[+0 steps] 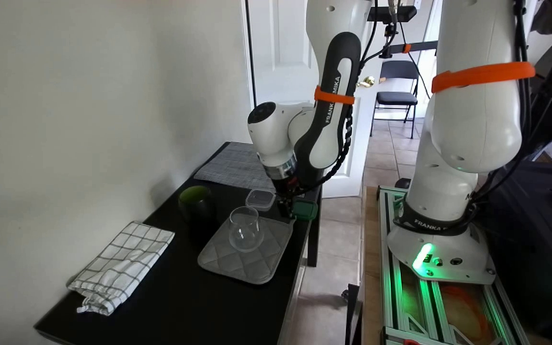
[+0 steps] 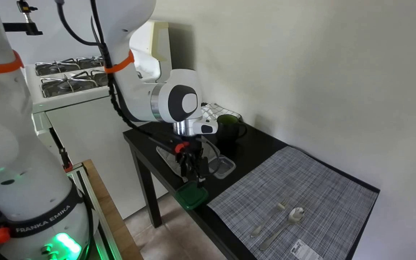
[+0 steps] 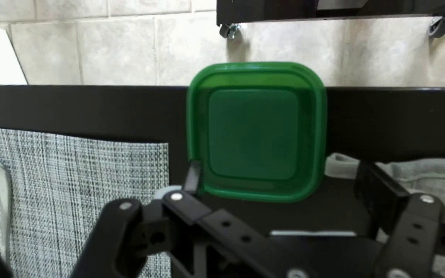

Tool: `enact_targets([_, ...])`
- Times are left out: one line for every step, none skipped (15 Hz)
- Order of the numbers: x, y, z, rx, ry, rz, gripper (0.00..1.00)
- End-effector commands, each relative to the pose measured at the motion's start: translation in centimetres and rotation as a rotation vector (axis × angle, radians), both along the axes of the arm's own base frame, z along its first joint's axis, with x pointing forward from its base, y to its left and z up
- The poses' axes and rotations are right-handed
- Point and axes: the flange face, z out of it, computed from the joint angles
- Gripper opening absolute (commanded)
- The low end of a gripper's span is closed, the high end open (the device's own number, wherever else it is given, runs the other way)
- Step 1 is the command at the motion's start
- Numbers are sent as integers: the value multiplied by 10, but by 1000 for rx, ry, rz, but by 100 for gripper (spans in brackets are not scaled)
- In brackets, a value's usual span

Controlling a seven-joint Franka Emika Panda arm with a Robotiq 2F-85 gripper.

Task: Put the green lid on the clear container.

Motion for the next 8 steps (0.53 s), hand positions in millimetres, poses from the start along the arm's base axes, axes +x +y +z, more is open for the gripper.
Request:
enact_targets([-7,-14,-11,-3,20,-13,100])
enact_targets([-8,-16,-13,0,23,-19,100])
enact_targets([-9,-18,-14,0,28,-28,100])
enact_targets([-10,-19,-15,2,31,-36,100])
enact_targets([-9,-21,-16,2,30,-47,100])
enact_targets([-9,-23,-16,1,25,-58,100])
enact_targets([-9,-25,-17,0,19,-66,100])
enact_targets([-9,-27,-17,2,11,-75,100])
